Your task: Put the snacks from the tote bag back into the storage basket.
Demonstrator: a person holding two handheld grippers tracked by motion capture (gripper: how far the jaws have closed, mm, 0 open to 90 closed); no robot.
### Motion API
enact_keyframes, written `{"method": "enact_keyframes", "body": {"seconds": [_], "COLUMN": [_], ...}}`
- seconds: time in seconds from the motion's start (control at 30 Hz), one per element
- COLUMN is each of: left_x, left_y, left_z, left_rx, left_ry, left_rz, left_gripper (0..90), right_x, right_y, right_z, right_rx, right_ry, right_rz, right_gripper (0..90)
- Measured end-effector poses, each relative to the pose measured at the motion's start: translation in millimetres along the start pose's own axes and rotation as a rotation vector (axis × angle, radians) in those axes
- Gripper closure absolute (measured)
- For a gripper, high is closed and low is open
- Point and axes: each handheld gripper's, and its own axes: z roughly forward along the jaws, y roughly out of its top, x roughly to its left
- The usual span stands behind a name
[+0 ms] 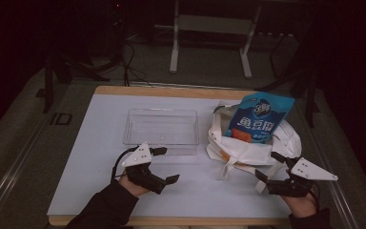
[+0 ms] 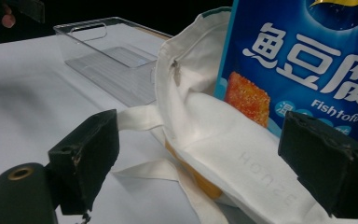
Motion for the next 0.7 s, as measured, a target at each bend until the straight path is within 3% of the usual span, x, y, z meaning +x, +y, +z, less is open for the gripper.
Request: {"method": "enact_keyframes", "body": {"seconds": [0.13,0.3,0.47,0.7], "left_x": [2.2,1.0,0.7,7.0], "left_y": [5.8,13.6,20.8,31.7], "left_z": [11.1,25.5,34.5,48.4], "left_rx": [0.011,0.042,0.036,0.046], "left_ry": [-0.046,-0.069,-0.075,-0.078], "left_rz": [0.002,0.026,0.053,0.052], "left_gripper": [0.8,0.9,0.9,0.9], "right_x": [-2.0,-4.1,-5.5,-11.0], "right_y": [3.4,8.6,11.3,15.5], "right_z": [2.4,5.2,7.3,8.2], "right_rx": [-0.003,-0.014,-0.019,-0.005], "right_ry": [0.004,0.007,0.02,0.008], "right_rz": [0.001,0.003,0.003,-0.002], "right_gripper": [12.5,12.5,12.3,13.4]}}
